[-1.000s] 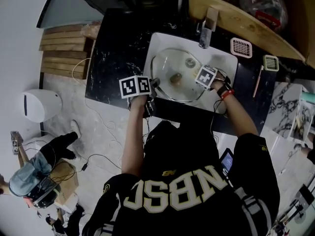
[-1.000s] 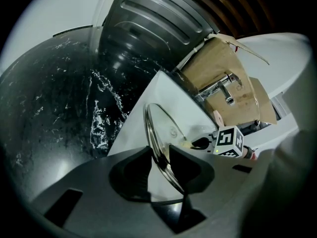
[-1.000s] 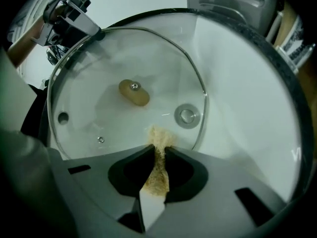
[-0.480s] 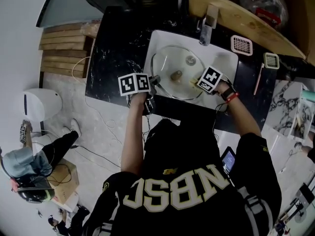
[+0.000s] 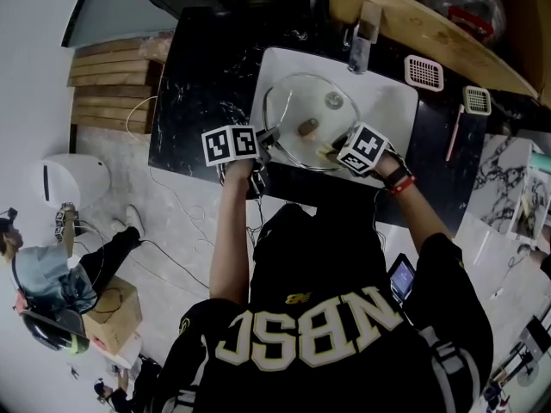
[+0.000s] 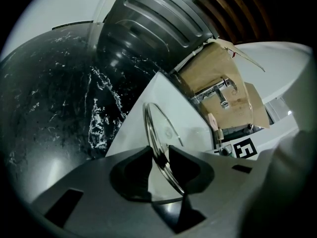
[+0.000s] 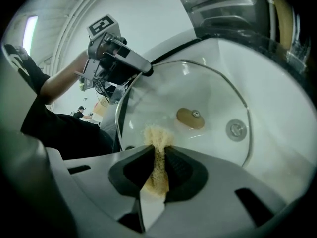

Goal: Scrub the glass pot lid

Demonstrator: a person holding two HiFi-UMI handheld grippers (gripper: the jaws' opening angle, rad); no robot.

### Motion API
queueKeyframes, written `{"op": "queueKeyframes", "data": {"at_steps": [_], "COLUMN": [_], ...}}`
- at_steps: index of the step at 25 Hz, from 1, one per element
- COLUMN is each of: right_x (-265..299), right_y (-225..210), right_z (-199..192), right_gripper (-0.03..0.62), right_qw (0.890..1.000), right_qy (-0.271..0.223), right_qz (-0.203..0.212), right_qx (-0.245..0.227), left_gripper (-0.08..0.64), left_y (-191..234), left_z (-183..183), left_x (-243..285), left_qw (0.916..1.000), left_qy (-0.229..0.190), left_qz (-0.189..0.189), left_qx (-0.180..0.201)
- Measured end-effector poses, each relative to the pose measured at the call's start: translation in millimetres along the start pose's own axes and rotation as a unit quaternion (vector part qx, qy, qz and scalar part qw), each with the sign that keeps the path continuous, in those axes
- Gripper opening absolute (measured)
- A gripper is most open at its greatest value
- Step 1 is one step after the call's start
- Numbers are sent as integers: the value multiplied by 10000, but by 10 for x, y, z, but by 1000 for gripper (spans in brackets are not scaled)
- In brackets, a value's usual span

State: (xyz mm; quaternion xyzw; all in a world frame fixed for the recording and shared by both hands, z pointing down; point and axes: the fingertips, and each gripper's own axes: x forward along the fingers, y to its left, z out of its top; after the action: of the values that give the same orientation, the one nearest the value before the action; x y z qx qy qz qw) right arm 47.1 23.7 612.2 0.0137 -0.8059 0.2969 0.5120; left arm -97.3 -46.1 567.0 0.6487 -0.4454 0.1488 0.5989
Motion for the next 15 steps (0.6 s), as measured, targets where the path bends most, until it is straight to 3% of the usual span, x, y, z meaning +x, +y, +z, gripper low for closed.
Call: {"op": "queueKeyframes", "data": {"at_steps": [9,15], "right_x": [4,180], "right_y": [298,287], "right_z": [463,665], "right_gripper": [66,67], "right_qw": [9944,9916], "right_qy": [-1004,-1265], "right_qz": [324,67], "right_qx": [102,-263], "left_gripper": [121,103], "left_y": [-12,-3], "left_z": [-7,-19], "left_x": [-12,-8], "left_qw": [10000,9998], "left_qy": [45,134], "left_qz": [-80,-120], "left_qx": [-24,-110]}}
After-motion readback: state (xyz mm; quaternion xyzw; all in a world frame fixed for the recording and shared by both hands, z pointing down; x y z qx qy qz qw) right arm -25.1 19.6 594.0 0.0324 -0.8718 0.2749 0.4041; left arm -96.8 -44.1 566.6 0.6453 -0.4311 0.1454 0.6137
